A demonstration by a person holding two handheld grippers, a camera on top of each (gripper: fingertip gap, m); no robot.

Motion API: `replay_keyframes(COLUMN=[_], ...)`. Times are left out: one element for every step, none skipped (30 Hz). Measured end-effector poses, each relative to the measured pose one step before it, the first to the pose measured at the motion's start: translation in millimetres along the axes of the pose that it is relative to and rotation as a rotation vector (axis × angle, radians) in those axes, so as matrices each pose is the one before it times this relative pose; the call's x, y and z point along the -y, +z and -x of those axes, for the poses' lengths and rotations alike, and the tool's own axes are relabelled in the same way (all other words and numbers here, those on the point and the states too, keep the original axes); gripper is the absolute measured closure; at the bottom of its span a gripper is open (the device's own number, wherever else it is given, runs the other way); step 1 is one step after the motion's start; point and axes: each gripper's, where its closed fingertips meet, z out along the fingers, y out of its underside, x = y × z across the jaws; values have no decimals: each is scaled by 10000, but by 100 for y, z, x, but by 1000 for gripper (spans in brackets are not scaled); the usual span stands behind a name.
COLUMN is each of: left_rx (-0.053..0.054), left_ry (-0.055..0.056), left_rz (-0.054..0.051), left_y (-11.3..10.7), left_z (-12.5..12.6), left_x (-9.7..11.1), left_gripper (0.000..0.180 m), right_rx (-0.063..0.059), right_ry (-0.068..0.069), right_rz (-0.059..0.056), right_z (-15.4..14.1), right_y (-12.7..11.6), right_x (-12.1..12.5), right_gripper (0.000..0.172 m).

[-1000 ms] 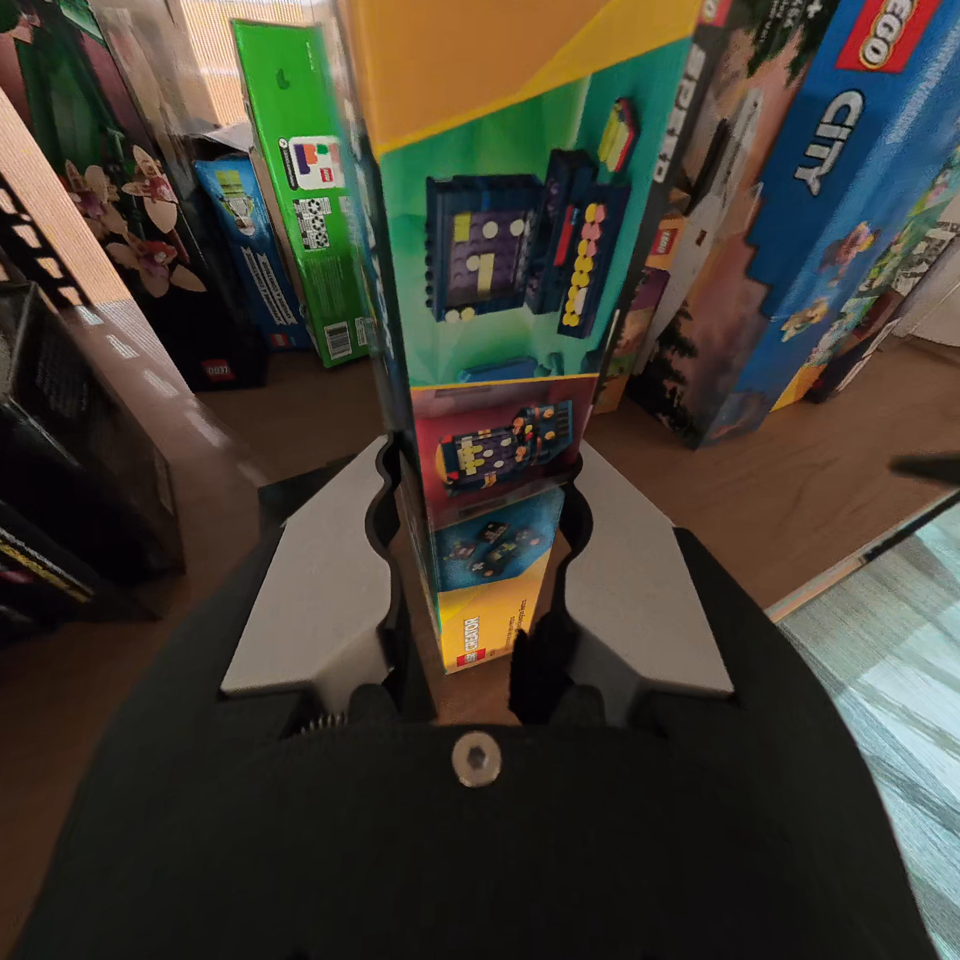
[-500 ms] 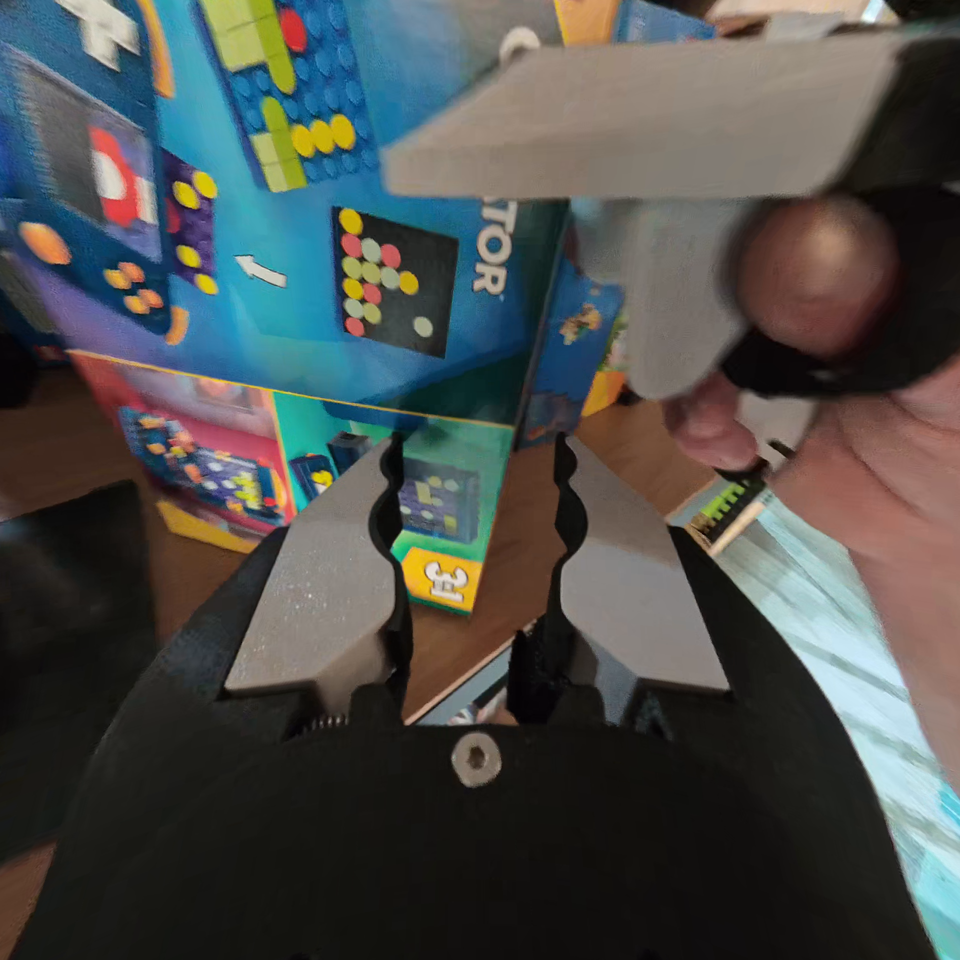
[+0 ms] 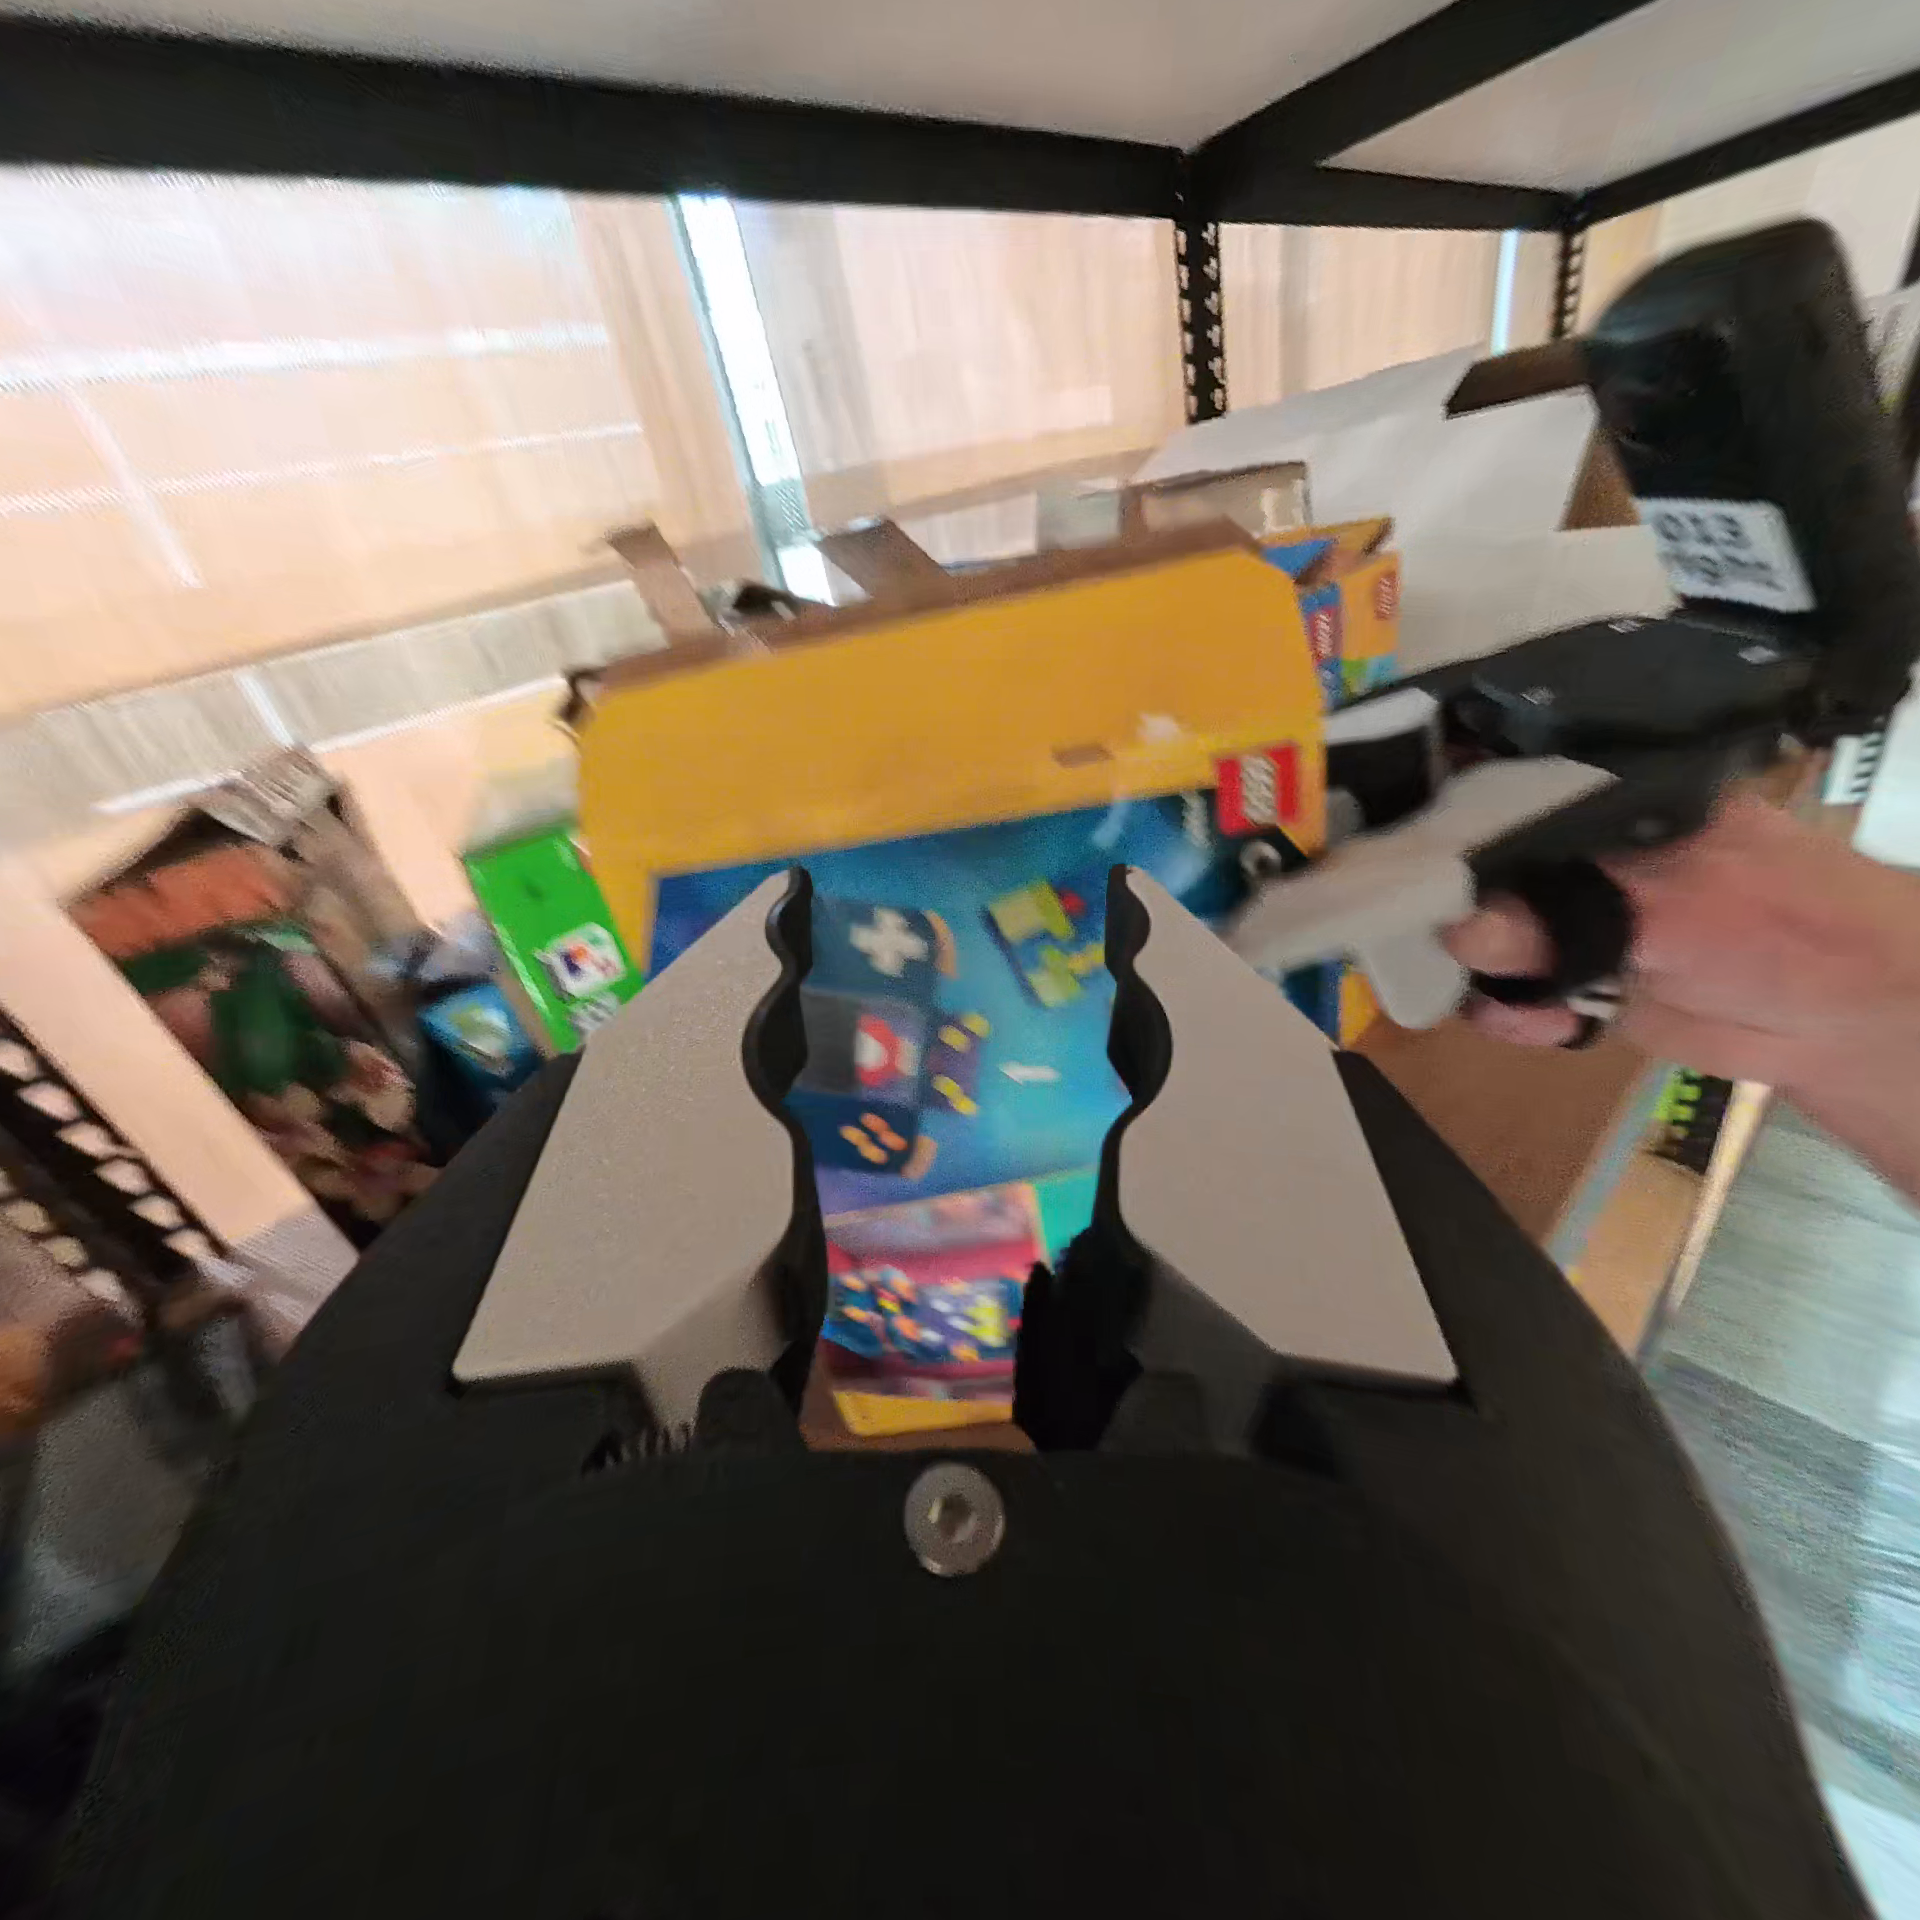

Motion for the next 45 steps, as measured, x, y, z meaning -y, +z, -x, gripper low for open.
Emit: replay_keyframes(left_rx=[149,135,12,-155,-239,-363,-375,-395,-360,-382,-641,-437,-78,-260,-349,-245,-108,78,145,105,81,24,47,133,129,114,116,124,85,136,170,111,68,39,31,61,5,-73,-124,-105,-33,178,270,8,-200], left_ry=[248,155,51,-106,-233,-262,-290,-237,-252,-348,-235,-50,-14,-41,-88,3,131,163,194,282,285,227,298,350,350,444,447,458,375,156,176,175,77,23,50,196,104,-84,-62,-24,-156,-101,42,267,386], left_rz=[-24,-15,-36,18,36,118,271,112,44,153,129,128,160,53,-42,-222,-303,-103,-91,-284,-318,-301,-283,-249,-194,-152,-92,-128,-157,-69,-79,-82,-51,-45,-57,-57,-47,-72,-100,-62,-76,-279,-236,-145,-19], left_y=[230,327,424,507,572,643,691,653,603,577,432,387,387,350,258,143,32,43,-34,-151,-159,-154,-133,-156,-199,-234,-213,-260,-205,-130,-181,-256,-280,-246,-228,-201,-177,-155,-207,-220,-251,-377,-424,-306,-90], left_z=[1243,1341,1256,1105,1015,796,674,465,405,261,-332,-204,296,-52,-306,-332,-259,28,116,-37,-140,-256,-327,-281,-342,-412,-433,-481,-566,-402,-235,-169,-105,-130,-119,-101,-126,-176,-201,-93,109,458,571,5,-522], left_x=[1082,814,533,205,-54,-358,-685,-518,-437,-544,-387,-395,-488,-365,-163,161,274,-27,-47,194,200,176,162,122,130,115,79,166,276,213,194,149,136,138,129,132,156,208,220,191,337,813,990,1122,1056], left_gripper=[124,121,119,117,115,112,110,110,108,107,104,103,111,118,118,120,120,123,127,133,136,139,140,142,144,147,150,153,153,153,153,154,154,154,155,155,155,155,155,155,156,158,158,157,157], right_rx=[-194,-444,-296,-306,-256,-58,-63,-148,-40,64,11,-15,126,34,-45,-20,12,65,141,206,39,-32,36,72,54,58,-25,14,340,207,159,258,338,253,252,252,152,77,151,187,257,143,51,34,-22], right_ry=[-192,-255,-348,-317,-321,-340,-281,-218,-173,-103,-102,-146,-149,-63,-26,-18,28,96,163,106,27,-120,-257,-261,-268,-326,-375,-349,-407,-436,-466,-413,-327,-194,-90,-104,-155,-134,39,136,7,-47,-178,-218,-24], right_rz=[-120,-318,-220,-109,-221,-235,-67,23,95,169,138,137,191,148,74,86,84,38,-25,-105,-8,27,-145,-178,-125,-47,40,39,-93,59,271,128,-48,70,70,-19,-37,-69,-49,-4,-70,-13,107,109,183], right_z=[-44,-312,-91,-238,-249,-23,-118,-301,-157,16,-16,18,246,128,-15,-30,-67,-65,-1,91,-164,-253,-83,11,36,91,-15,33,600,479,364,474,560,352,263,288,209,102,54,-3,159,98,121,119,-83], right_y=[-173,-374,-413,-430,-475,-387,-199,-72,44,134,156,156,181,172,132,104,44,44,31,-28,-53,-61,-124,-144,-131,-111,-85,-53,-117,-77,1,-91,-200,-108,-97,-111,-114,-44,-101,-142,-209,-115,58,54,84], right_x=[418,858,901,852,1020,990,705,500,288,79,27,-78,-228,-214,-142,-214,-234,-178,-42,107,13,-24,221,284,247,140,-16,-26,136,-76,-348,-117,151,-21,-39,18,-32,-57,-94,-137,28,30,-70,-47,-168], right_gripper=[97,93,89,85,85,84,84,84,86,89,93,95,95,95,98,100,101,101,101,98,95,94,95,95,96,97,104,106,114,113,111,110,110,110,110,111,110,112,113,115,116,117,118,118,119])
